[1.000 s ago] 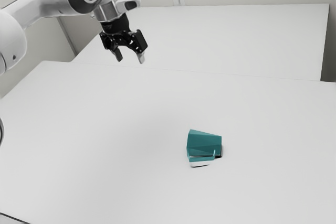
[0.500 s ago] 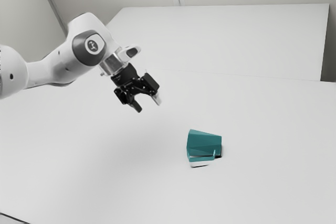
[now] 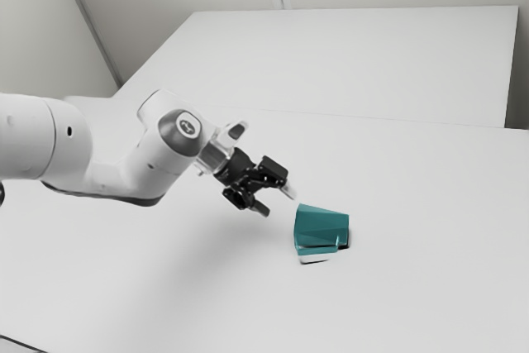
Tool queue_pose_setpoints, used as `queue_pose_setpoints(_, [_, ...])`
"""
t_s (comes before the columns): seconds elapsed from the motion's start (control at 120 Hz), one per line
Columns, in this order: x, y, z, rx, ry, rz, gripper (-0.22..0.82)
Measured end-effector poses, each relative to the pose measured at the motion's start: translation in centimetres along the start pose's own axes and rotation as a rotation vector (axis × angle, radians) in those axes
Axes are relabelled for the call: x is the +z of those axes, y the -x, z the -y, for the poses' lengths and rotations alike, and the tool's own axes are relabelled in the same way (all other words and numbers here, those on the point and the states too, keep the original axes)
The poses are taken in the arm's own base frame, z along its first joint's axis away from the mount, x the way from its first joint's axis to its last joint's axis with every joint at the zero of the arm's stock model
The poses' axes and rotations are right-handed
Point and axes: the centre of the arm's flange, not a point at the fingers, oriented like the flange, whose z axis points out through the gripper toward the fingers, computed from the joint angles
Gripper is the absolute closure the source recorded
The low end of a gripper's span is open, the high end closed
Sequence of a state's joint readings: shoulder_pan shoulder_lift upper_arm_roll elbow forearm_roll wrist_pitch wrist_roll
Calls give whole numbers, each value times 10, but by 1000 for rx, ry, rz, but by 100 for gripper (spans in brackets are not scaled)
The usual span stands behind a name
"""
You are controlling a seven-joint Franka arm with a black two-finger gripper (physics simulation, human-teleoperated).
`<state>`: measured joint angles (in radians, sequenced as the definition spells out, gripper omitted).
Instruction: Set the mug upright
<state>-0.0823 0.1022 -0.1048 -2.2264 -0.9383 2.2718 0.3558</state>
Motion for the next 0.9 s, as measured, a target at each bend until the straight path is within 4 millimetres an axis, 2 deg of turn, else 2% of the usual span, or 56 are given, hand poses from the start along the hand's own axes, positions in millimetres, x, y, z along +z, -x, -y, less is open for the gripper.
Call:
queue_pose_setpoints(0.108, [5, 0, 3, 13, 27, -9, 0])
queue_pose_setpoints(0.317, [40, -10, 2, 36, 93, -15, 0])
queue_pose_setpoints(0.575, [63, -3, -1, 57, 144, -16, 0])
queue_pose_setpoints(0.625, [64, -2, -3, 61, 155, -18, 7])
queue_pose_setpoints(0.783, [66, -1, -10, 88, 176, -25, 47])
queue_pose_setpoints(0.9, [63, -1, -22, 126, 188, -31, 63])
